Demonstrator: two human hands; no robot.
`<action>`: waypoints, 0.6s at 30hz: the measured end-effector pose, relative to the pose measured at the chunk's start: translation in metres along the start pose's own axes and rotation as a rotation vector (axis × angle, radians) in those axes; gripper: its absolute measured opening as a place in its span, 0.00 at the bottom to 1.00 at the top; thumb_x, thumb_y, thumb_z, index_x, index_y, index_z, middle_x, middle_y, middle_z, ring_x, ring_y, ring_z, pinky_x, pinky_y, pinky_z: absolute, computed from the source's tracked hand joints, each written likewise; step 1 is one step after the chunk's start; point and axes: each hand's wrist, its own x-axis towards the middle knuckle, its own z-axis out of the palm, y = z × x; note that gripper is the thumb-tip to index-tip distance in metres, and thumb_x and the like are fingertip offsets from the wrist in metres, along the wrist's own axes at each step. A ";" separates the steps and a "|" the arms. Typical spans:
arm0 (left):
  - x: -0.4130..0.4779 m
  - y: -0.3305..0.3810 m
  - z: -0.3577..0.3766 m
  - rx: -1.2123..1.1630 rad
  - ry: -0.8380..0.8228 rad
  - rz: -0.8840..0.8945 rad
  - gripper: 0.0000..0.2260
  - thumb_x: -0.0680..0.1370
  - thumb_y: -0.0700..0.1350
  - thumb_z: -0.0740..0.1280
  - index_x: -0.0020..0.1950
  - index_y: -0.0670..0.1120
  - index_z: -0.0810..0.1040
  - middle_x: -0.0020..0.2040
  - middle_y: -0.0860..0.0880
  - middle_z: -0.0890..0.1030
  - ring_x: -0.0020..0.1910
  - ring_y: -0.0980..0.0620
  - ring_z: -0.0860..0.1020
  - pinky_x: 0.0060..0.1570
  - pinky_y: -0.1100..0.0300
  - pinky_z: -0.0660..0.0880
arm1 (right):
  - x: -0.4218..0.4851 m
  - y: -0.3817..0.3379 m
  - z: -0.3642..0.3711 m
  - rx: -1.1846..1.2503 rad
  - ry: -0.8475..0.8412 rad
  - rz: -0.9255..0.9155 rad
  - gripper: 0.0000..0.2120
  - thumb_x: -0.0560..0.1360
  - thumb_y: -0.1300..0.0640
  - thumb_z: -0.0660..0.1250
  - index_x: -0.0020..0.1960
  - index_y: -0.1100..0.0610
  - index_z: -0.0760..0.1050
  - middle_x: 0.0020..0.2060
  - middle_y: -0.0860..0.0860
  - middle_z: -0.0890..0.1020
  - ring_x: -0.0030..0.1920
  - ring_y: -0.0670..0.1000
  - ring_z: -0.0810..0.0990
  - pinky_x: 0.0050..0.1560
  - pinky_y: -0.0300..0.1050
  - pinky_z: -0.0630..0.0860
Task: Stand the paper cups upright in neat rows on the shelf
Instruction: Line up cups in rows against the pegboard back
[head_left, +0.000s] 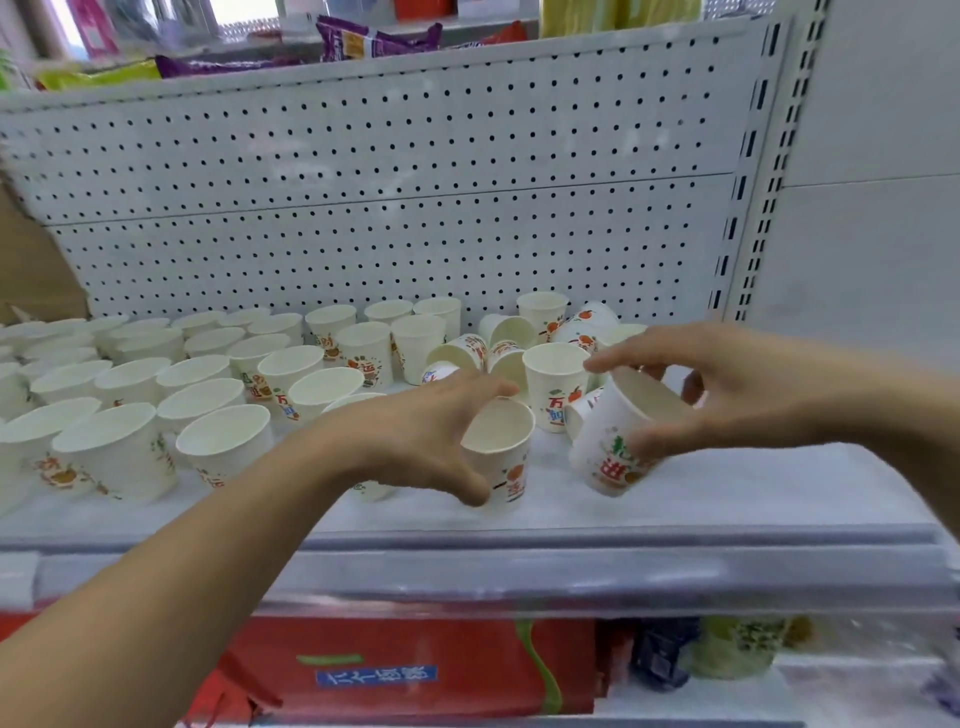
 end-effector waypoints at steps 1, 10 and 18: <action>0.001 0.001 -0.001 -0.007 -0.002 -0.003 0.44 0.65 0.56 0.76 0.75 0.59 0.55 0.72 0.59 0.63 0.68 0.58 0.64 0.65 0.58 0.65 | 0.003 -0.002 0.004 -0.046 -0.016 -0.018 0.34 0.59 0.34 0.69 0.64 0.31 0.65 0.54 0.30 0.72 0.50 0.29 0.70 0.46 0.32 0.67; 0.004 0.003 -0.008 0.040 0.046 0.008 0.33 0.68 0.60 0.74 0.70 0.60 0.68 0.68 0.62 0.69 0.66 0.62 0.65 0.64 0.61 0.63 | 0.015 -0.004 0.021 -0.148 -0.169 -0.106 0.32 0.66 0.44 0.71 0.65 0.31 0.61 0.62 0.35 0.69 0.61 0.39 0.65 0.65 0.45 0.66; 0.001 -0.006 -0.012 0.105 0.005 0.077 0.34 0.65 0.62 0.75 0.68 0.64 0.66 0.67 0.65 0.69 0.66 0.63 0.65 0.67 0.56 0.65 | 0.021 -0.010 0.021 -0.205 -0.209 -0.179 0.33 0.65 0.40 0.69 0.68 0.34 0.61 0.61 0.31 0.67 0.63 0.36 0.62 0.67 0.44 0.65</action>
